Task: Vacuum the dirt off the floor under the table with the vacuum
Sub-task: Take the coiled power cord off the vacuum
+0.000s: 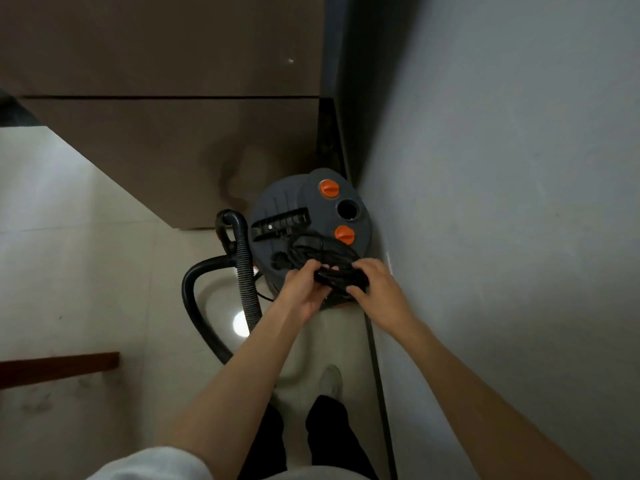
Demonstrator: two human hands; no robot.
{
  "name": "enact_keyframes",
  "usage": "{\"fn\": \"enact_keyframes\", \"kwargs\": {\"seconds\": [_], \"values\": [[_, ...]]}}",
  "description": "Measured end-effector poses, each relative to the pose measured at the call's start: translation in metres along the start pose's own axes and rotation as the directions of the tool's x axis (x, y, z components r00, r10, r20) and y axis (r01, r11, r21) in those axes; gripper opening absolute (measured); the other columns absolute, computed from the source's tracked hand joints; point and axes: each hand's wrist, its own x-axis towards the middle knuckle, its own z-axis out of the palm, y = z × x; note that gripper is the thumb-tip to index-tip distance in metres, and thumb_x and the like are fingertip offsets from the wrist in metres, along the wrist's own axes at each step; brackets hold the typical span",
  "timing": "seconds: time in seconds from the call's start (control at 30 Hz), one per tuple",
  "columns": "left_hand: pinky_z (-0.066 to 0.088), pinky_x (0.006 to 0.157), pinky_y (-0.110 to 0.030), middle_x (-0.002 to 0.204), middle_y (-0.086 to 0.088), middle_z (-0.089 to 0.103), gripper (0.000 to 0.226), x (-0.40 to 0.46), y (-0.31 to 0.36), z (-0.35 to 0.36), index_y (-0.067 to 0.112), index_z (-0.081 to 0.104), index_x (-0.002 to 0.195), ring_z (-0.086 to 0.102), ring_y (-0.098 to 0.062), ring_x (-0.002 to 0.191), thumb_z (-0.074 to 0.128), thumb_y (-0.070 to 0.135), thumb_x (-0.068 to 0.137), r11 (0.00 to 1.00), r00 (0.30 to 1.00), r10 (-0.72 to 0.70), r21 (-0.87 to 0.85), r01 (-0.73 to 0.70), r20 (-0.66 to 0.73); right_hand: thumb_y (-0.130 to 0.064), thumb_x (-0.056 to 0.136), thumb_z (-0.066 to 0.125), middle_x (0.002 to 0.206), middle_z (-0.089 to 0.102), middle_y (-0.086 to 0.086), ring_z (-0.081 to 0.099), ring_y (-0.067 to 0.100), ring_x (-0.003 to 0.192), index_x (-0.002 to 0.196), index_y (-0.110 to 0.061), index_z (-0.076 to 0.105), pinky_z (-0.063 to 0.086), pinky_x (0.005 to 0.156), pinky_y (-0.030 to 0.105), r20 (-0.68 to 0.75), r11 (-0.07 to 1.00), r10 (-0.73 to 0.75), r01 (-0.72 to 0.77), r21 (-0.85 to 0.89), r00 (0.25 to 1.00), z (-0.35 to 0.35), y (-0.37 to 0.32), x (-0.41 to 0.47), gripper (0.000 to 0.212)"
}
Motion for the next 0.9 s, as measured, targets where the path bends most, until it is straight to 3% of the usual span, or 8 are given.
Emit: {"fn": "enact_keyframes", "kwargs": {"seconds": [0.17, 0.27, 0.4, 0.5, 0.63, 0.7, 0.77, 0.9], "values": [[0.057, 0.053, -0.03, 0.067, -0.011, 0.055, 0.021, 0.008, -0.043, -0.012, -0.001, 0.052, 0.079, 0.063, -0.019, 0.057, 0.037, -0.004, 0.095, 0.993, 0.994, -0.067, -0.105, 0.058, -0.084, -0.014, 0.082, 0.072, 0.144, 0.038, 0.016, 0.04, 0.029, 0.132, 0.14, -0.002, 0.038, 0.029, 0.109, 0.027, 0.185, 0.987, 0.127, -0.142, 0.071, 0.974, 0.013, 0.038, 0.004, 0.069], [0.057, 0.06, -0.029, 0.08, -0.012, 0.059, 0.015, 0.002, -0.056, -0.024, -0.001, 0.054, 0.091, 0.061, -0.021, 0.075, 0.039, -0.004, 0.095, 0.999, 0.993, -0.046, -0.005, 0.045, -0.111, -0.032, 0.075, 0.078, 0.133, 0.051, 0.004, 0.05, 0.018, 0.121, 0.138, -0.016, 0.041, 0.043, 0.103, 0.034, 0.28, 0.95, 0.19, -0.249, 0.191, 0.941, 0.024, 0.055, -0.004, 0.074], [0.053, 0.069, -0.034, 0.064, -0.008, 0.067, 0.021, -0.012, -0.064, -0.048, 0.002, 0.055, 0.079, 0.061, -0.021, 0.075, 0.041, -0.001, 0.095, 0.985, 0.977, -0.058, 0.148, 0.09, -0.207, -0.016, 0.083, 0.073, 0.106, 0.058, -0.011, 0.057, 0.002, 0.097, 0.121, -0.021, 0.049, 0.043, 0.075, 0.008, 0.463, 0.866, 0.237, -0.402, 0.298, 0.854, 0.036, 0.058, -0.033, 0.045], [0.05, 0.077, -0.04, 0.058, -0.01, 0.065, 0.02, -0.024, -0.065, -0.07, 0.0, 0.051, 0.076, 0.06, -0.024, 0.073, 0.042, -0.001, 0.095, 0.985, 0.958, -0.075, 0.128, 0.114, -0.275, -0.03, 0.081, 0.073, 0.127, 0.056, -0.002, 0.05, 0.014, 0.121, 0.132, -0.016, 0.051, 0.039, 0.091, 0.021, 0.535, 0.875, 0.253, -0.426, 0.228, 0.806, 0.051, 0.058, -0.047, 0.058], [0.053, 0.074, -0.041, 0.082, -0.018, 0.06, 0.016, -0.041, -0.055, -0.089, -0.002, 0.05, 0.082, 0.061, -0.028, 0.077, 0.042, 0.0, 0.095, 0.99, 0.958, -0.073, 0.095, 0.103, -0.277, -0.026, 0.084, 0.071, 0.13, 0.055, 0.0, 0.05, 0.015, 0.123, 0.135, -0.013, 0.049, 0.042, 0.102, 0.03, 0.58, 0.833, 0.228, -0.465, 0.299, 0.782, 0.054, 0.039, -0.055, 0.057], [0.057, 0.068, -0.037, 0.086, -0.018, 0.062, 0.016, -0.05, -0.046, -0.095, -0.003, 0.052, 0.085, 0.063, -0.027, 0.08, 0.041, 0.002, 0.095, 0.994, 0.97, -0.066, 0.073, 0.085, -0.236, -0.023, 0.088, 0.067, 0.133, 0.055, 0.002, 0.051, 0.015, 0.123, 0.137, -0.012, 0.047, 0.043, 0.099, 0.025, 0.569, 0.813, 0.203, -0.461, 0.355, 0.797, 0.049, 0.026, -0.06, 0.054], [0.057, 0.067, -0.036, 0.081, -0.018, 0.066, 0.017, -0.061, -0.035, -0.098, -0.003, 0.053, 0.086, 0.064, -0.028, 0.083, 0.04, 0.003, 0.096, 0.998, 0.981, -0.052, 0.032, 0.059, -0.189, -0.019, 0.092, 0.06, 0.134, 0.053, 0.002, 0.05, 0.008, 0.118, 0.139, -0.012, 0.042, 0.041, 0.091, 0.015, 0.539, 0.803, 0.196, -0.45, 0.392, 0.819, 0.041, 0.012, -0.065, 0.051], [0.056, 0.074, -0.039, 0.07, -0.012, 0.068, 0.02, -0.085, -0.004, -0.099, -0.002, 0.054, 0.085, 0.066, -0.028, 0.083, 0.04, 0.006, 0.096, 0.997, 0.995, -0.023, -0.082, 0.015, -0.102, -0.028, 0.096, 0.052, 0.131, 0.052, -0.001, 0.046, 0.012, 0.126, 0.136, -0.018, 0.043, 0.036, 0.097, 0.022, 0.493, 0.763, 0.178, -0.436, 0.478, 0.851, 0.027, -0.017, -0.079, 0.042]]}}
